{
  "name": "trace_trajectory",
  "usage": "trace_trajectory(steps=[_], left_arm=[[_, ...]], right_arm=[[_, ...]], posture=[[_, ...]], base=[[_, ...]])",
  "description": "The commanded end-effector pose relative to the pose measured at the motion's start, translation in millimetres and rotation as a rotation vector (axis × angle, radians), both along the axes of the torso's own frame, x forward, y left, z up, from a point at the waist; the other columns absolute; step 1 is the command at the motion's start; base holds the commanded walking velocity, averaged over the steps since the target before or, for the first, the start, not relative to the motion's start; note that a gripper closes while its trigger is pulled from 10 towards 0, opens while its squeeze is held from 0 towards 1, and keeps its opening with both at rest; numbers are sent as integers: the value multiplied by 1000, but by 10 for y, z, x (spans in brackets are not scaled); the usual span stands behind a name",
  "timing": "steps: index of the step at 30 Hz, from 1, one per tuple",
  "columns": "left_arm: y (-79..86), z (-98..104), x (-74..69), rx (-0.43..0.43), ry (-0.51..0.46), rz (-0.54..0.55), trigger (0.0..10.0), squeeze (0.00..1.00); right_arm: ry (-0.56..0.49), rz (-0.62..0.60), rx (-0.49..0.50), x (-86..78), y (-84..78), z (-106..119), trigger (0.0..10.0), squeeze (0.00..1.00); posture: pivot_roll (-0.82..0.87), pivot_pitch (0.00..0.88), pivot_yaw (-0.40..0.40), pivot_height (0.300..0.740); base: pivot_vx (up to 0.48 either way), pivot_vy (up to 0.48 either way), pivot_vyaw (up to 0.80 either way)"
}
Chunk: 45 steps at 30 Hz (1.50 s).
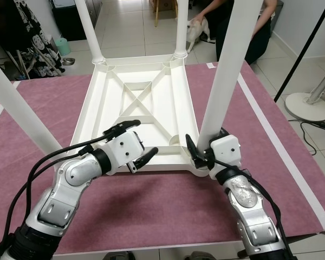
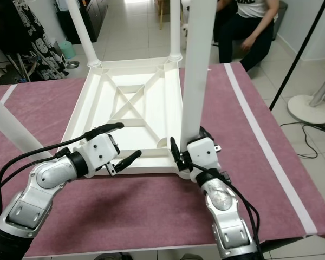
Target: Building children table
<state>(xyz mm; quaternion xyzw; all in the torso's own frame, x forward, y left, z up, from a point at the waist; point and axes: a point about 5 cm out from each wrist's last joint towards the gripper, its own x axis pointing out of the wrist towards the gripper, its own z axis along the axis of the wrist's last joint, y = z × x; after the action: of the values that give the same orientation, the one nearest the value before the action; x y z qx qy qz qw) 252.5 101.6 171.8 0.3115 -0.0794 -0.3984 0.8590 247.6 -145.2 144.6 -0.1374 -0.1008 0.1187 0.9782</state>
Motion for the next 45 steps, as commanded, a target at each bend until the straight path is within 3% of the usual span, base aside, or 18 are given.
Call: trace_trajectory(steps=[1,9,16,17,18,22,23,26,28,35,36,38,41,42,45], left_arm=[[91,-6,58,-30,-54,130,10000,0],[106,54,129,-36,-74,143,10000,0],[149,141,229,-35,-112,170,10000,0],[163,163,260,-34,-125,184,10000,0],[172,185,296,-33,-141,198,10000,0],[178,204,349,-25,-160,223,10000,0],[175,200,400,2,-186,259,10000,0],[173,197,424,16,-199,274,10000,0],[168,194,487,49,-217,317,10000,0],[205,233,499,78,-227,331,10000,0],[317,303,523,111,-247,365,10000,0],[317,303,523,111,-247,365,10000,0],[463,389,572,124,-273,440,10000,0],[559,458,601,93,-296,513,10000,0],[619,500,619,68,-310,562,10000,0]], right_arm=[[-22,7,15,4,16,78,0,0],[-15,48,-161,49,-6,159,0,0],[-10,86,-362,168,-82,382,0,0],[-14,91,-424,200,-100,455,4667,0],[-29,90,-481,238,-118,548,10000,0],[-64,108,-570,289,-117,713,10000,0],[-105,133,-647,351,-87,891,10000,0],[-115,141,-668,375,-76,954,10000,0],[-183,138,-795,504,-56,1224,10000,0],[-210,123,-884,577,-85,1396,10000,0],[-219,101,-929,624,-125,1522,10000,0],[-219,101,-929,624,-125,1522,10000,0],[-217,97,-938,638,-132,1569,10000,0],[-210,99,-938,642,-133,1569,10000,0],[-202,101,-938,646,-131,1571,10000,0]], posture=[[-33,0,118,740],[-42,0,120,740],[-53,0,119,740],[-53,0,119,740],[-57,0,117,740],[-57,0,117,740],[-72,0,122,740],[-75,0,122,740],[-77,0,115,740],[-73,0,111,740],[-70,0,108,740],[-70,0,108,740],[-61,0,105,740],[-61,0,105,740],[-61,0,105,740]], base=[[0,0,0],[0,0,0],[0,0,0],[0,0,0],[0,0,0],[0,0,0],[0,0,0],[0,0,0],[0,0,0],[0,0,0],[0,0,0],[0,0,0],[0,0,0],[0,0,0],[0,0,0]])
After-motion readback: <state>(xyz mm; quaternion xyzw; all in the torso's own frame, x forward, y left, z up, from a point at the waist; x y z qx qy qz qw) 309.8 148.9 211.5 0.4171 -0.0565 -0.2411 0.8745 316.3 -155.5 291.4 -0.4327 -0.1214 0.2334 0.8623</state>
